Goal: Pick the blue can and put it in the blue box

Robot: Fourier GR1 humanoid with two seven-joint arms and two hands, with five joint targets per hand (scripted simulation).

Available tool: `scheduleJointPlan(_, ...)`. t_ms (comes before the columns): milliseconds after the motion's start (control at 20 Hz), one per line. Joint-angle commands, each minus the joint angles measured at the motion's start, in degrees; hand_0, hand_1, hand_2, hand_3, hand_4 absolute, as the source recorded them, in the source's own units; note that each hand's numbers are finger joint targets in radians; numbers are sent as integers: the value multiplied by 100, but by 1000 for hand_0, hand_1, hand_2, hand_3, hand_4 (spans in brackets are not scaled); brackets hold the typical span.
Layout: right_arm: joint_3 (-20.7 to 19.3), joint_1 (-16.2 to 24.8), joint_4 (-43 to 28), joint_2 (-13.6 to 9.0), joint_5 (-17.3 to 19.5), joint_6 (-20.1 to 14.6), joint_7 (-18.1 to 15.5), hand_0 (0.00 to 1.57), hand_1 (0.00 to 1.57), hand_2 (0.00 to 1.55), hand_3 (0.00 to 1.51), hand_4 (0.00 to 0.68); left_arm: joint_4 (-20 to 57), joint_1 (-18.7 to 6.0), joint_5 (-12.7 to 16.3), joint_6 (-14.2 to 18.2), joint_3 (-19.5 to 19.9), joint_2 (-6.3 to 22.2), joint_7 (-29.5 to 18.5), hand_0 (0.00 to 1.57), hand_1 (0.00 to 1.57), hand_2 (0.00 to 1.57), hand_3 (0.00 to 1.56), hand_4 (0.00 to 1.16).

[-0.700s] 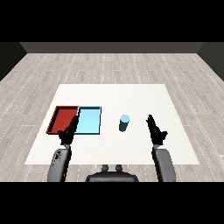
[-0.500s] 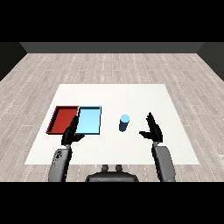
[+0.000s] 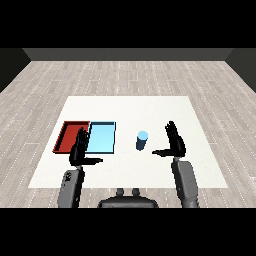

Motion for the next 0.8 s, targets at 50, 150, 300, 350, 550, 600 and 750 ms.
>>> scheduleJointPlan(50, -58, 232, -216, -31, -183, 231, -271, 0, 0, 0, 0, 0, -42, -72, 18, -20, -18, -58, -368, 0, 0, 0, 0, 0)
scheduleJointPlan(150, -136, -173, 501, -65, -181, 332, -471, 0, 0, 0, 0, 0, 477, 116, -31, 182, -238, -120, -1125, 0, 0, 0, 0, 0)
scheduleJointPlan(300, -454, -366, 776, -370, -309, 470, -463, 0, 0, 0, 0, 0, -88, 265, 133, -118, -81, -53, -634, 0, 0, 0, 0, 0)
scheduleJointPlan(350, -243, -179, 545, -46, -272, 261, -497, 0, 0, 0, 0, 0, -62, 121, 436, -266, 175, 93, -509, 0, 0, 0, 0, 0)
scheduleJointPlan(550, -315, -307, 412, -165, -307, 143, -112, 0, 0, 0, 0, 0, -8, -79, 330, -116, 120, 82, -317, 0, 0, 0, 0, 0)
scheduleJointPlan(600, -157, -321, 900, -10, -85, 137, -540, 0, 0, 0, 0, 0, 717, -244, 320, -248, 324, 168, -883, 0, 0, 0, 0, 0)
scheduleJointPlan(750, -470, -852, 1344, -259, -472, 359, -241, 0, 0, 0, 0, 0, 707, -12, 263, -325, 217, 144, -1015, 0, 0, 0, 0, 0)
